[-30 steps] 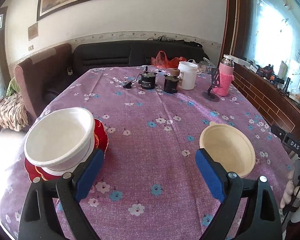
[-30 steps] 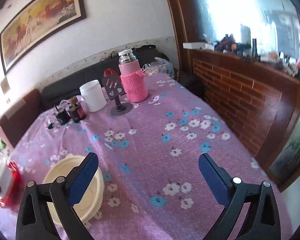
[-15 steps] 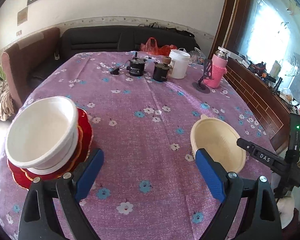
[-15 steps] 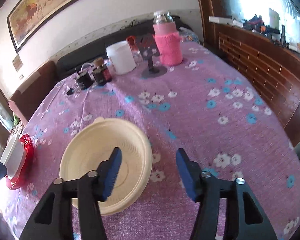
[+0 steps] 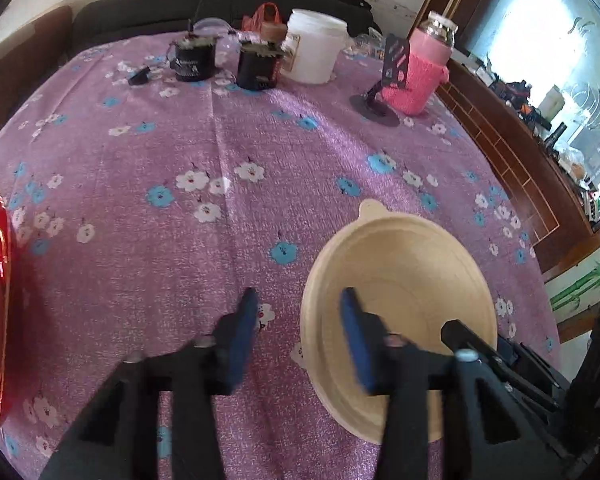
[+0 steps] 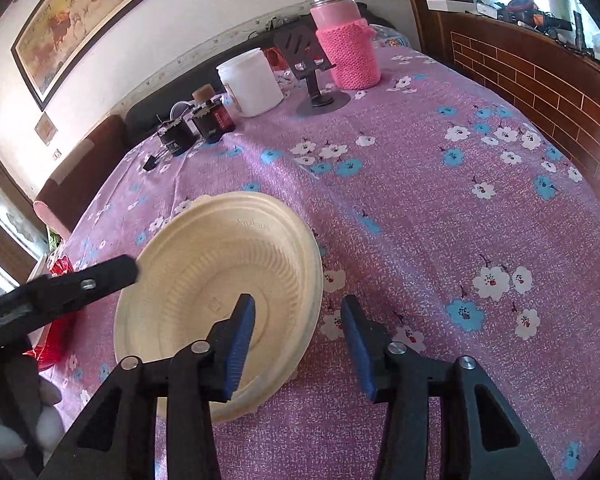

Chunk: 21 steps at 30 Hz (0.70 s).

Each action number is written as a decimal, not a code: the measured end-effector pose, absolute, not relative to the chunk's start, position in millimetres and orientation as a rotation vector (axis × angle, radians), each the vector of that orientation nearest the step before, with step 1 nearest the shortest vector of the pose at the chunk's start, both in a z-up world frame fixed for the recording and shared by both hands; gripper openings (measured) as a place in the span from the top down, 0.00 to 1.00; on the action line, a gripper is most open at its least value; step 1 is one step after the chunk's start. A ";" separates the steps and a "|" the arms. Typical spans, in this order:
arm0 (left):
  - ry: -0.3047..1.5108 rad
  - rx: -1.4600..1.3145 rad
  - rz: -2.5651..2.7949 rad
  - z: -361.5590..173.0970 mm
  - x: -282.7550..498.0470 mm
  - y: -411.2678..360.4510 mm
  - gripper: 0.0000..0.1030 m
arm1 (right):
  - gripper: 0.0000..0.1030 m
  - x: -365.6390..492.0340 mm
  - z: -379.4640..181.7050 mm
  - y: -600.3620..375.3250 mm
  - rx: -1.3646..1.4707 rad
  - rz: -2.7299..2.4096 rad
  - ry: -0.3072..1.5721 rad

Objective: Organize plates and bowls
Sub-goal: 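Grasp the cream bowl's rim with the right gripper and lift, then carry the cream bowl over the stack and lower it onto the bowls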

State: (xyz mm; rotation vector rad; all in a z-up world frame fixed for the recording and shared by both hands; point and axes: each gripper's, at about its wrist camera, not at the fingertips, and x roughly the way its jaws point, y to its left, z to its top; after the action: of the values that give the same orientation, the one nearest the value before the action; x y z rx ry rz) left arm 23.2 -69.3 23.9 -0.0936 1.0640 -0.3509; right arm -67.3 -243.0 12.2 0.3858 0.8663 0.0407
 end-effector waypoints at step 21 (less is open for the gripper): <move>0.938 0.021 -0.309 38.9 -0.1 -79.6 0.88 | 0.79 -66.8 9.7 -234.7 0.411 0.075 0.868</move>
State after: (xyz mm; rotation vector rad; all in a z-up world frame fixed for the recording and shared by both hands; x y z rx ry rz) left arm -0.1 -79.6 38.9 0.0213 0.9381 -0.3091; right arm -66.8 -234.7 9.7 0.4111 0.8678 0.0749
